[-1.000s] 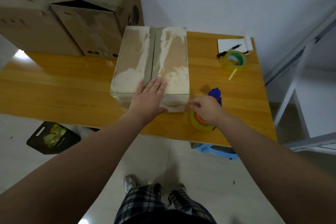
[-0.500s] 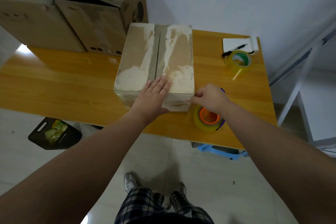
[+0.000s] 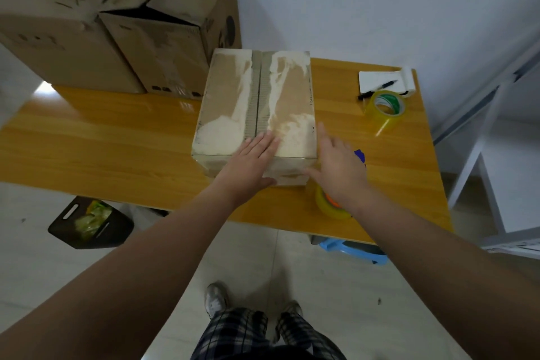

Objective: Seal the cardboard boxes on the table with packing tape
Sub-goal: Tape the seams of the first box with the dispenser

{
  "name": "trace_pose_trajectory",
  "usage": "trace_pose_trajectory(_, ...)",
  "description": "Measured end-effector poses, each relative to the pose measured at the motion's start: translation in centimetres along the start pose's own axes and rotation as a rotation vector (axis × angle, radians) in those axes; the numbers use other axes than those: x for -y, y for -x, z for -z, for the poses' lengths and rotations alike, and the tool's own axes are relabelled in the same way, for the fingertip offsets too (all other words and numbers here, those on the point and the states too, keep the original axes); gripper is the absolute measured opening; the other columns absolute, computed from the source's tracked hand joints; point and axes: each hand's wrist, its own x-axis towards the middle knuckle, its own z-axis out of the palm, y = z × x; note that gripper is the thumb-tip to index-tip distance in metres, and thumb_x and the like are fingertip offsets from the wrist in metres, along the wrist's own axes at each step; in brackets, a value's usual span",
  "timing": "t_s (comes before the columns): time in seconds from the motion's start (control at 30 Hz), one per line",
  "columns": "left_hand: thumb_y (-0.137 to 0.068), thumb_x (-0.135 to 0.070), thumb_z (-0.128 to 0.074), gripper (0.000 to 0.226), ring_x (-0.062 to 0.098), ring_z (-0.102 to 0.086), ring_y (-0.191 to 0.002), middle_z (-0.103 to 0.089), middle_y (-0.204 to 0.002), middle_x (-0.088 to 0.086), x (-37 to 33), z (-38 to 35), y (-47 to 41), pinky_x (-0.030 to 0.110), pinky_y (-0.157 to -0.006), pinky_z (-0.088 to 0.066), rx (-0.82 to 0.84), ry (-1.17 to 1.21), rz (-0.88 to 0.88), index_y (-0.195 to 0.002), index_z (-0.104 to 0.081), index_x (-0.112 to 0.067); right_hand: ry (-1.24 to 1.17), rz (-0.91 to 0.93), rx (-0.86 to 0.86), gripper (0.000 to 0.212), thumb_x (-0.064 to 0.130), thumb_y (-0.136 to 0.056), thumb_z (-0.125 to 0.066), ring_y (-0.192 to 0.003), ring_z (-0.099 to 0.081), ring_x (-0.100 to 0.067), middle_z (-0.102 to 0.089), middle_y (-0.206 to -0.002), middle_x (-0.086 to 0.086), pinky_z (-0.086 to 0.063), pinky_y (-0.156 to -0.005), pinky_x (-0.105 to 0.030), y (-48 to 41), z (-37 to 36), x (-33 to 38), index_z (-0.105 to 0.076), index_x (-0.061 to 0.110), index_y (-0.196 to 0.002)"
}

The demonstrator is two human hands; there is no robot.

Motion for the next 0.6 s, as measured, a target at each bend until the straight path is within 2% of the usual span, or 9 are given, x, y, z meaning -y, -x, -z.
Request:
trace_pose_trajectory(0.03, -0.093, -0.039, -0.051, 0.08, 0.015, 0.005, -0.145, 0.003, -0.158, 0.003, 0.5, -0.1, 0.4, 0.026, -0.113, 0.011, -0.005, -0.011, -0.028, -0.151, -0.001, -0.017, 0.054, 0.067, -0.054, 0.089, 0.038, -0.084, -0.069, -0.132, -0.038, -0.033, -0.036, -0.146, -0.013, -0.042, -0.1, -0.043, 0.1, -0.2, 0.6, -0.013, 0.02, -0.151)
trace_pose_trajectory(0.07, -0.095, -0.036, -0.049, 0.076, 0.014, 0.005, -0.144, 0.002, -0.158, 0.002, 1.3, -0.1, 0.8, 0.026, -0.114, 0.011, -0.012, -0.032, -0.046, -0.15, -0.001, -0.016, 0.098, 0.173, -0.088, 0.096, 0.035, -0.084, -0.068, -0.142, -0.022, -0.032, -0.017, -0.157, -0.011, -0.029, -0.11, -0.042, 0.1, -0.5, 1.1, -0.001, 0.022, -0.152)
trace_pose_trajectory(0.13, -0.096, -0.034, -0.046, 0.072, 0.012, 0.007, -0.143, -0.001, -0.158, 0.003, 3.4, 0.1, 2.1, 0.028, -0.115, 0.01, -0.027, -0.075, -0.039, -0.15, -0.002, -0.016, 0.188, 0.343, -0.005, 0.096, 0.037, -0.089, -0.06, -0.147, 0.004, -0.023, 0.007, -0.16, -0.007, -0.004, -0.117, -0.037, 0.0, -1.3, 1.8, 0.011, 0.021, -0.151)
trace_pose_trajectory(0.2, -0.095, -0.039, -0.046, 0.076, 0.011, 0.012, -0.141, 0.0, -0.158, 0.003, 6.3, 0.3, 3.9, 0.032, -0.116, 0.006, -0.018, -0.108, -0.003, -0.149, 0.002, -0.015, 0.278, 0.332, 0.091, 0.096, 0.044, -0.091, -0.054, -0.145, 0.015, -0.019, 0.017, -0.158, -0.006, 0.008, -0.117, -0.035, 0.1, -2.5, 1.6, 0.018, 0.018, -0.149)
trace_pose_trajectory(0.3, -0.089, -0.053, -0.046, 0.088, 0.014, 0.014, -0.141, 0.011, -0.155, -0.001, 10.2, 0.9, 6.2, 0.037, -0.116, 0.001, 0.034, -0.169, 0.057, -0.145, 0.013, -0.019, 0.273, 0.277, 0.099, 0.1, 0.053, -0.089, -0.051, -0.144, 0.02, -0.018, 0.022, -0.157, -0.004, 0.012, -0.116, -0.036, 0.6, -3.2, 1.8, 0.022, 0.018, -0.147)
trace_pose_trajectory(0.37, -0.086, -0.065, -0.034, 0.088, 0.016, 0.014, -0.142, 0.017, -0.152, -0.003, 11.4, 1.3, 6.6, 0.038, -0.115, 0.005, 0.066, -0.194, 0.035, -0.145, 0.014, -0.02, 0.263, 0.256, 0.11, 0.098, 0.065, -0.088, -0.04, -0.142, 0.024, -0.017, 0.026, -0.155, -0.003, 0.014, -0.115, -0.036, 0.8, -3.3, 2.2, 0.024, 0.019, -0.146)
trace_pose_trajectory(0.4, -0.084, -0.069, -0.022, 0.086, 0.015, 0.017, -0.141, 0.019, -0.151, -0.003, 11.5, 1.5, 6.4, 0.037, -0.114, 0.008, 0.071, -0.191, 0.013, -0.145, 0.013, -0.02, 0.253, 0.232, 0.119, 0.094, 0.071, -0.087, -0.029, -0.141, 0.027, -0.017, 0.028, -0.154, -0.002, 0.016, -0.114, -0.036, 0.9, -3.1, 2.4, 0.025, 0.019, -0.145)
trace_pose_trajectory(0.5, -0.087, -0.061, -0.002, 0.074, 0.008, 0.019, -0.138, 0.009, -0.156, -0.004, 11.4, 2.3, 4.9, 0.031, -0.112, 0.013, 0.016, -0.037, -0.017, -0.149, 0.0, -0.021, 0.254, 0.174, 0.073, 0.084, 0.073, -0.085, 0.005, -0.14, 0.03, -0.018, 0.025, -0.155, -0.003, 0.022, -0.112, -0.043, 1.3, -2.7, 5.1, 0.019, 0.02, -0.148)
trace_pose_trajectory(0.6, -0.093, -0.052, -0.005, 0.062, 0.004, 0.012, -0.138, 0.0, -0.157, -0.005, 11.5, 2.5, 3.1, 0.028, -0.111, 0.012, -0.024, 0.045, -0.047, -0.149, -0.009, -0.027, 0.197, 0.243, -0.091, 0.075, 0.063, -0.092, 0.002, -0.145, 0.011, -0.018, 0.007, -0.157, -0.003, 0.017, -0.114, -0.047, 0.0, -3.0, 10.7, -0.002, 0.018, -0.151)
